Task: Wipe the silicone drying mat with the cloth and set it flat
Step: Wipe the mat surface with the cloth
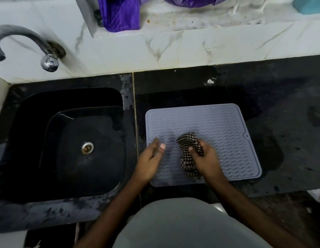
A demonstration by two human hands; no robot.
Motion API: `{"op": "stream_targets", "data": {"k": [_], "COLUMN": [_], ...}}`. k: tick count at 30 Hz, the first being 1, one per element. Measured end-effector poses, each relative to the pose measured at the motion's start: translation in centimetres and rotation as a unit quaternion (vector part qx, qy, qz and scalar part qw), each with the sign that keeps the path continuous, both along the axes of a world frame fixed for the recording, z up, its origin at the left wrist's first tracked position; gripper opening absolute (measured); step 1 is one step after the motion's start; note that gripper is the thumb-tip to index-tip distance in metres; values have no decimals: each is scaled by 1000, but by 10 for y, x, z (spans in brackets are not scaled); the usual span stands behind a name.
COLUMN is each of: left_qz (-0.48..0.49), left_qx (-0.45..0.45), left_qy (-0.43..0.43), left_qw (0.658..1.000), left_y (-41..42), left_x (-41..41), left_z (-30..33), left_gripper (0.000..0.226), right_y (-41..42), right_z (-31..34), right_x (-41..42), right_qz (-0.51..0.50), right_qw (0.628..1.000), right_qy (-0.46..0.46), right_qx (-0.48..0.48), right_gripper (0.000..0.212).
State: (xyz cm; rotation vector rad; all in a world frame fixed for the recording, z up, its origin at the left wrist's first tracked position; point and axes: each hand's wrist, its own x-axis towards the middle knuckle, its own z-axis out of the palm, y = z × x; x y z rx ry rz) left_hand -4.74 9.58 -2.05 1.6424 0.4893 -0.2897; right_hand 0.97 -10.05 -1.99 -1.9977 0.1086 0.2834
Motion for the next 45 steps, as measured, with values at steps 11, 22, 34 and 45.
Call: {"op": "stream_targets", "data": {"k": [11,22,34,45], "left_qz": [-292,-274,-245,-242], "left_qx": [371,450,433,412], "left_qy": [-42,10,33,35], "left_qw": [881,850,867,878], "left_y": [50,43,34,32], "left_x": [12,11,13,14], "left_z": [-27,-17,-10,-7], "left_gripper": [151,148,152,153], "right_y": [58,62,6,10], "right_z": [-6,-17,8,39], "right_x": [3,-23,-5,-1], "right_qz": [429,400,307,278], "right_qw": [812,733,743,808], "right_qy": [-249,-295,-217,-130], "right_qx": [-307,-465,-554,-504], "right_gripper": [54,52,41,57]}}
